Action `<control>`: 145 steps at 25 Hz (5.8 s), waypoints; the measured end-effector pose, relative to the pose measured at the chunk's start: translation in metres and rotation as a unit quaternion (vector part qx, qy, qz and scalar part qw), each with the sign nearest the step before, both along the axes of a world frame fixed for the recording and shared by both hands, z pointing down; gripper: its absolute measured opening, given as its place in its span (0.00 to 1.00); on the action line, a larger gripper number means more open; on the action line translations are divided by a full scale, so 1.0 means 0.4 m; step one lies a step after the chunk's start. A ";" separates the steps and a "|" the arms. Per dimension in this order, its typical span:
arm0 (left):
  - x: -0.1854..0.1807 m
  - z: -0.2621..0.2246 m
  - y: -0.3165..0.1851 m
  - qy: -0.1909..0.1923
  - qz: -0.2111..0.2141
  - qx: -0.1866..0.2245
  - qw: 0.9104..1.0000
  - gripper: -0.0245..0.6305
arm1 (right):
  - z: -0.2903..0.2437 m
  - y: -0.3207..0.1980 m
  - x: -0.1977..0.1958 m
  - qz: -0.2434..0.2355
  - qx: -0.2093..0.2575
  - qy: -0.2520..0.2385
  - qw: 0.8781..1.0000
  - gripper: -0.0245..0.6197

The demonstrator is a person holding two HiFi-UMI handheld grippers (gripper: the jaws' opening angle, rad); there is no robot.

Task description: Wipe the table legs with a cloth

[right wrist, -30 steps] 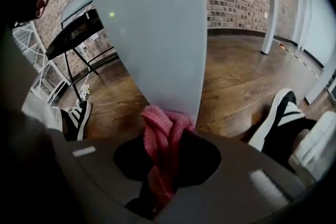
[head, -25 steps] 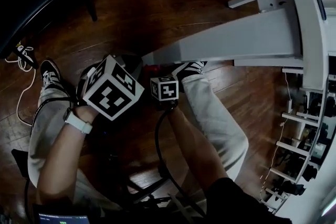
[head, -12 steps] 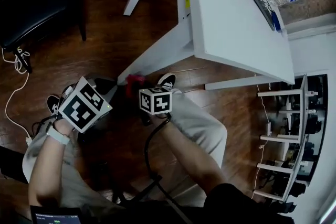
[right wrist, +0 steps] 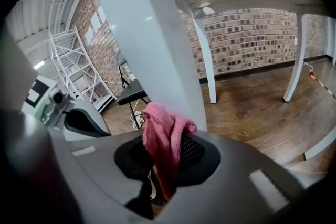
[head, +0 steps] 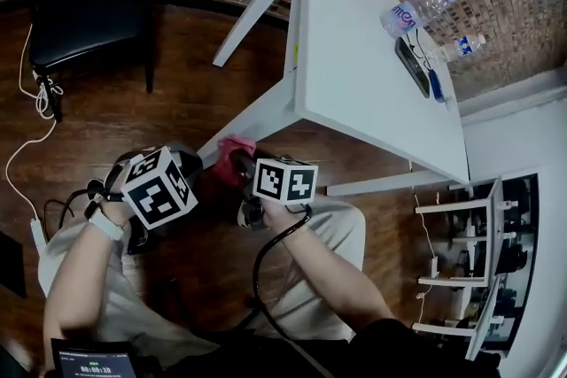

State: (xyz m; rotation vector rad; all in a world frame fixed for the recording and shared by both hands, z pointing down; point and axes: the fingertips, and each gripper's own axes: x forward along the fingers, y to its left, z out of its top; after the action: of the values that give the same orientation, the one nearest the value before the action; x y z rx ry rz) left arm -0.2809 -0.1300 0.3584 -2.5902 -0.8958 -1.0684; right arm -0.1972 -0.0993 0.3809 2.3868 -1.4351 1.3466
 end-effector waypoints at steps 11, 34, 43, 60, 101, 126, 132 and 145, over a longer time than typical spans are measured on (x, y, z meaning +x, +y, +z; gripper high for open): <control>0.084 -0.194 0.077 0.154 -0.142 -0.147 0.967 0.03 | -0.358 0.009 0.019 -0.028 0.128 0.030 0.991 0.12; 0.099 -0.420 0.623 0.222 -0.252 -0.126 0.933 0.03 | -0.556 0.523 0.296 0.033 0.239 0.067 0.968 0.13; 0.200 -0.464 0.873 0.213 -0.238 -0.113 0.941 0.03 | -0.570 0.786 0.435 0.047 0.238 0.080 0.967 0.13; 0.479 -0.454 1.271 0.220 -0.196 -0.132 0.946 0.03 | -0.574 1.238 0.680 0.063 0.211 0.110 0.969 0.13; 0.952 -0.253 1.879 0.228 -0.477 -0.114 0.841 0.03 | -0.236 1.721 0.948 -0.130 0.176 -0.086 0.972 0.12; 1.029 0.068 1.911 0.069 -0.584 -0.068 0.806 0.03 | 0.449 1.702 0.876 -0.155 0.098 -0.238 0.954 0.12; 1.056 0.122 1.919 0.025 -0.591 -0.056 0.804 0.03 | 0.627 1.713 0.864 -0.163 0.082 -0.252 0.950 0.12; 1.145 0.311 2.022 -0.115 -0.576 -0.030 0.809 0.03 | 0.883 1.736 0.880 -0.204 0.064 -0.261 0.941 0.12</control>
State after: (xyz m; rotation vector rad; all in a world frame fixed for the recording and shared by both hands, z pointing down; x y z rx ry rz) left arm 0.1771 0.6788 0.4828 -3.0278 0.8508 -1.5812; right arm 0.1546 0.5952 0.7343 1.6980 -2.0511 1.8817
